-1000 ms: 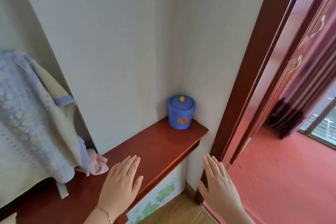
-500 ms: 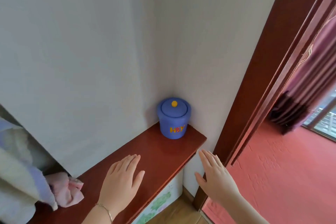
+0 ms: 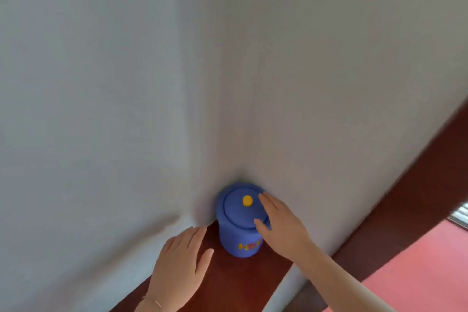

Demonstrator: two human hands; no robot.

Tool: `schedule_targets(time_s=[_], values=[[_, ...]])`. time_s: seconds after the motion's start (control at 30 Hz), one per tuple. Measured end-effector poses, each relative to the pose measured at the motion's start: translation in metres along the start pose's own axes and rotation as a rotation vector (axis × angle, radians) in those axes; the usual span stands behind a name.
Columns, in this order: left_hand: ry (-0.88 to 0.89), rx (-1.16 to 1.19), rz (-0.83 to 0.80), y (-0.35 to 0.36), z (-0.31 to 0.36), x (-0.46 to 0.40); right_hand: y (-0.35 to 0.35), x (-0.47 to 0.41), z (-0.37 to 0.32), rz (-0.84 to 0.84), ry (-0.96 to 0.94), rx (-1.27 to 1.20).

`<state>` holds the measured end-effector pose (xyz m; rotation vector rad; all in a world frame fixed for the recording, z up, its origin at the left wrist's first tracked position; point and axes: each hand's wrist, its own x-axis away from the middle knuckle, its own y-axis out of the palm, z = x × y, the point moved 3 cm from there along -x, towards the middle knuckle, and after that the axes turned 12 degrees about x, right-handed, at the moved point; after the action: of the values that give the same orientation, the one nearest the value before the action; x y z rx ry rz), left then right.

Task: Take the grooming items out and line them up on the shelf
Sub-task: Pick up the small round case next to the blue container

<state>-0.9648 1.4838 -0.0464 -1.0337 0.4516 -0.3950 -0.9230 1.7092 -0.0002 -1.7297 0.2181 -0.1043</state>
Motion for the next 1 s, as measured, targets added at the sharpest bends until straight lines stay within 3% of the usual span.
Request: schedule_targets(time_s=[0.17,0.3,0.6,0.67,0.83,1.0], values=[[0.000,0.015,-0.071,0.006,0.003,-0.019,0.012,-0.033,-0.005,-0.068,-0.063,0.015],[-0.013,0.030,-0.029,0.008,0.008,-0.028,0.028,-0.048,-0.005,-0.083,-0.120,0.006],[-0.084,0.002,0.002,0.001,0.025,-0.046,0.031,-0.051,0.000,0.044,-0.115,-0.101],[-0.082,-0.006,0.011,0.002,0.027,-0.049,0.024,-0.053,0.005,0.022,-0.085,-0.180],[0.011,0.007,-0.002,0.002,0.039,-0.063,-0.013,-0.048,0.017,0.205,0.082,-0.492],[0.126,0.050,-0.182,0.016,0.073,-0.098,-0.028,-0.040,0.020,0.219,0.140,-0.628]])
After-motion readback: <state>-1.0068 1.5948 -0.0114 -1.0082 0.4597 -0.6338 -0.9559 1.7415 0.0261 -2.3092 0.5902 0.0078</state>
